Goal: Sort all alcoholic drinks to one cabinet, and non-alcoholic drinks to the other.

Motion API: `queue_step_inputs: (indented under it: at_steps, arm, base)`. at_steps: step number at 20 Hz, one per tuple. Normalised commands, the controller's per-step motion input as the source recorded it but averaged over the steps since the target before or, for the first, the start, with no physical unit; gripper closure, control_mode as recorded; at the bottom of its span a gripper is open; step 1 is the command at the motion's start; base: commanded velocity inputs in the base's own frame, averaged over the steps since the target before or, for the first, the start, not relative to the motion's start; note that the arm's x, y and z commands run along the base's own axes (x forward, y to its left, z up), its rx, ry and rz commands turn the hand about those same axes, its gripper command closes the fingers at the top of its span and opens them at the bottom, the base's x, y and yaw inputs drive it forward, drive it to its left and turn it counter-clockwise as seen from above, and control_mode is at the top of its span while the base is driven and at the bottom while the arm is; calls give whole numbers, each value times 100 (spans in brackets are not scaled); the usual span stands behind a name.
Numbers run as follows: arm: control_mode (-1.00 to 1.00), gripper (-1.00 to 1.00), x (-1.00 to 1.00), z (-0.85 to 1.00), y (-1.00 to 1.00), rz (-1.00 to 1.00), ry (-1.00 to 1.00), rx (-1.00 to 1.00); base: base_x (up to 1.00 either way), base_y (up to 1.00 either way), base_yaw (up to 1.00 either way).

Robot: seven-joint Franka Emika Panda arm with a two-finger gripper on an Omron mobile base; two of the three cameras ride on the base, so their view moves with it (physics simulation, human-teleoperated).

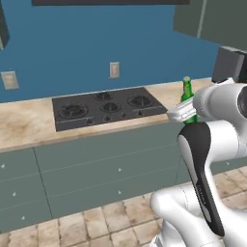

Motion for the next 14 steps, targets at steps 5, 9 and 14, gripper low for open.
queue_step_inputs:
  at_steps: [5,9,14]
  arm:
    - [100,100,0,0,0,0,0,0]
    - [100,100,0,0,0,0,0,0]
    - [100,100,0,0,0,0,0,0]
  base:
    - [-11,60,-4]
    - [-12,60,-5]
    - [-6,66,-5]
